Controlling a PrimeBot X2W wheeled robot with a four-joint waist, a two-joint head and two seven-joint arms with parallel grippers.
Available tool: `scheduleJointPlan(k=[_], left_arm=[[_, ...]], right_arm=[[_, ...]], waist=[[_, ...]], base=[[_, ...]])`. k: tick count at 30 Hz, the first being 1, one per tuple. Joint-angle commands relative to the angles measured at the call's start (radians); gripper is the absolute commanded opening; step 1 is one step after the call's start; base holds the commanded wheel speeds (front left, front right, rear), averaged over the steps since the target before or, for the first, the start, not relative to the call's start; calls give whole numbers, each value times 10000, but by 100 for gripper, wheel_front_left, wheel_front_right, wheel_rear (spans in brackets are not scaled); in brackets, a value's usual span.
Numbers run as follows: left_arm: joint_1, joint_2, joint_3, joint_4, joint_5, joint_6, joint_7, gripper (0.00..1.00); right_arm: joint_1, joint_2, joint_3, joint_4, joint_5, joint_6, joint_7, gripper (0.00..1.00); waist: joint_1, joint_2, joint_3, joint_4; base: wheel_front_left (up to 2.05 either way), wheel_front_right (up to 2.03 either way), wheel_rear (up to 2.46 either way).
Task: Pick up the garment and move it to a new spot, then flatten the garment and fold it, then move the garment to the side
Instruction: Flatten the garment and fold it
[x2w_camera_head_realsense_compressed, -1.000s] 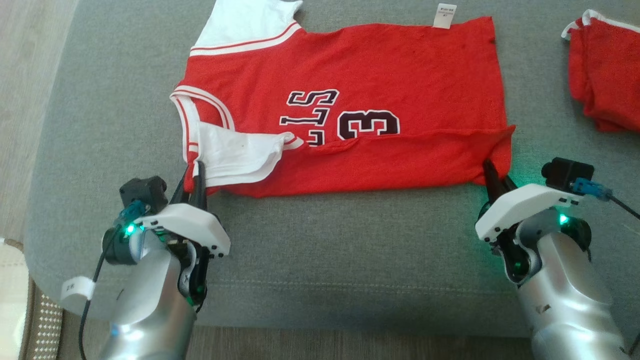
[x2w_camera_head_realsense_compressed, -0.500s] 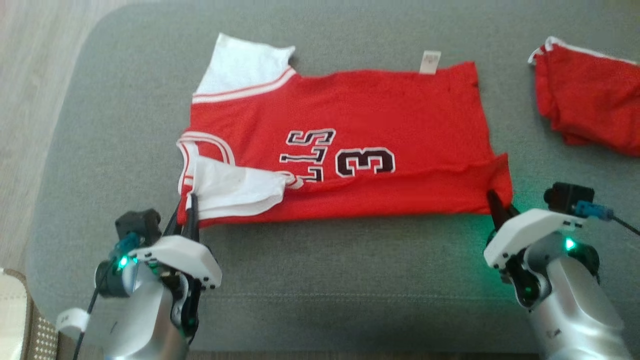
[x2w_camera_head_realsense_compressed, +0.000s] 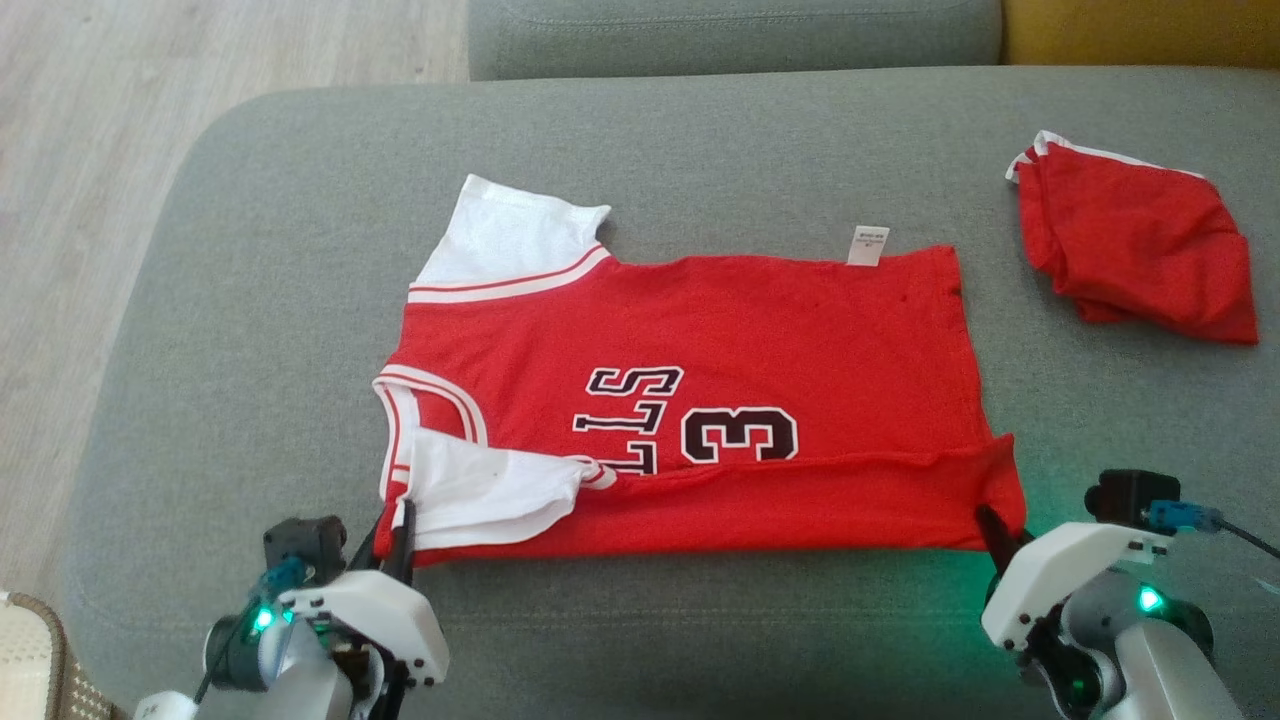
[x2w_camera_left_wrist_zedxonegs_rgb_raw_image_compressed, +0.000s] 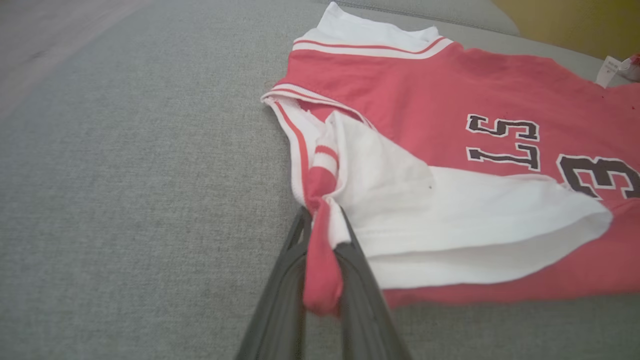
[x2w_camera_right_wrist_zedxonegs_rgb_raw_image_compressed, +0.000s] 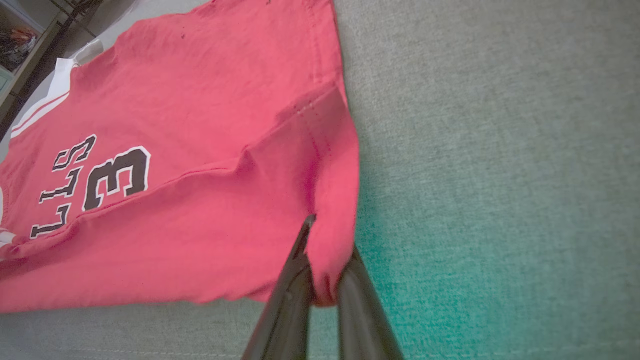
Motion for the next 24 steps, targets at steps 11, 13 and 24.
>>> scheduleJointPlan(k=[11,13,24], left_arm=[[-334,193,384,-85,-47,159,-60,100],[-304,188,519,-379,-101,216,-61,100],[532,92,1446,-4188,-52,213,-61,100]], right_arm=[[256,330,-605,-1634,-482,-2,402,100],[275,368,-691,-1886,-555,-2,330,100],[496,80,535,-3634,-1303,-2,-2392,100]], waist=[[0,0,-72,5],[0,0,-81,25],[0,0,-172,35]], base=[[0,0,0],[0,0,0],[0,0,0]])
